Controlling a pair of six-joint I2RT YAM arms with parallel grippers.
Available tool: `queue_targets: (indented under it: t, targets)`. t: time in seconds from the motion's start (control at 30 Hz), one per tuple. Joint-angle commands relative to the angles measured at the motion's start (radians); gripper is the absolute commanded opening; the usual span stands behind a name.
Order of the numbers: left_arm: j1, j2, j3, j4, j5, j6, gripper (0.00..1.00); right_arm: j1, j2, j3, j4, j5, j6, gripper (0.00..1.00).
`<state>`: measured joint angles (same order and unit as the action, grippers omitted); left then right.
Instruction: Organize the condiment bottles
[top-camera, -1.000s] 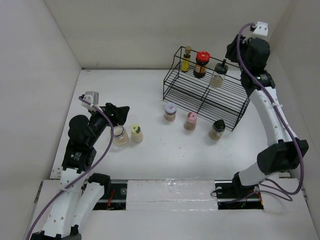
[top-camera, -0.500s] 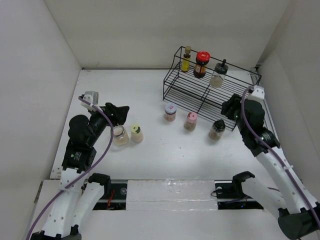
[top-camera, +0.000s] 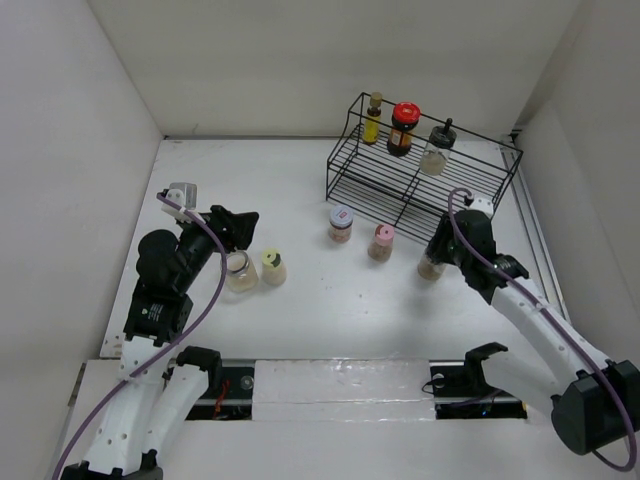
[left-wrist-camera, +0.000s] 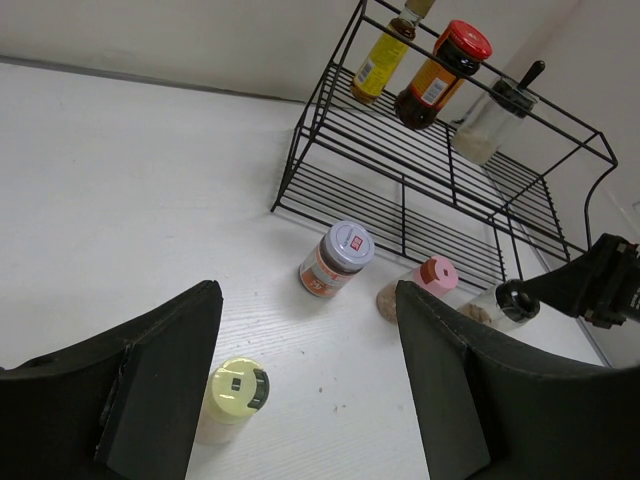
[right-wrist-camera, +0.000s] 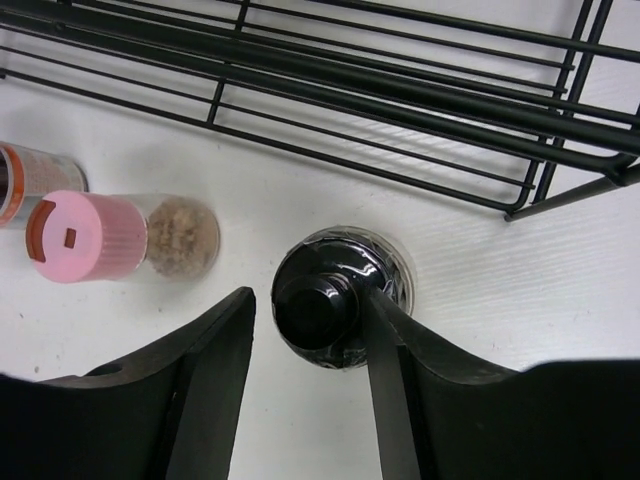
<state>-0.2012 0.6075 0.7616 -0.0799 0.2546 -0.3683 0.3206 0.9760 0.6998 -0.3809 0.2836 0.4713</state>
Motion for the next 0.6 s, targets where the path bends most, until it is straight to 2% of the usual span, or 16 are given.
queue_targets:
  t: [0.0, 0.1, 0.17, 0.2, 0.23, 0.33, 0.43, 0.5, 0.53, 0.57]
  targets:
    - [-0.003, 0.000, 0.018, 0.023, 0.002, -0.006, 0.66, 0.000, 0.006, 0.007, 0.082, 0.000, -0.010, 0.53]
    - [-0.003, 0.000, 0.018, 0.023, 0.002, -0.006, 0.66, 0.000, 0.033, 0.017, 0.082, 0.022, -0.010, 0.44]
    - [-0.003, 0.000, 0.018, 0.023, 0.002, -0.006, 0.66, 0.000, 0.044, 0.006, 0.092, 0.045, -0.010, 0.42]
    - [-0.003, 0.000, 0.018, 0.023, 0.002, -0.006, 0.66, 0.000, 0.044, 0.006, 0.093, 0.045, -0.010, 0.35]
    - [-0.003, 0.000, 0.018, 0.023, 0.002, -0.006, 0.66, 0.000, 0.053, 0.006, 0.093, 0.060, -0.010, 0.34]
    - [-0.003, 0.000, 0.018, 0.023, 0.011, -0.006, 0.66, 0.009, 0.062, -0.005, 0.102, 0.094, -0.010, 0.34]
    - [-0.003, 0.000, 0.018, 0.023, 0.011, -0.006, 0.66, 0.021, 0.087, 0.007, 0.102, 0.104, -0.010, 0.45]
    - [-0.003, 0.000, 0.018, 0.023, 0.011, -0.006, 0.66, 0.034, 0.099, 0.016, 0.102, 0.127, -0.019, 0.44]
    - [-0.003, 0.000, 0.018, 0.023, 0.011, -0.006, 0.66, 0.044, 0.111, 0.017, 0.102, 0.137, -0.019, 0.32]
    - [-0.003, 0.000, 0.018, 0.023, 0.011, -0.006, 0.66, 0.044, 0.112, 0.026, 0.111, 0.137, -0.019, 0.28]
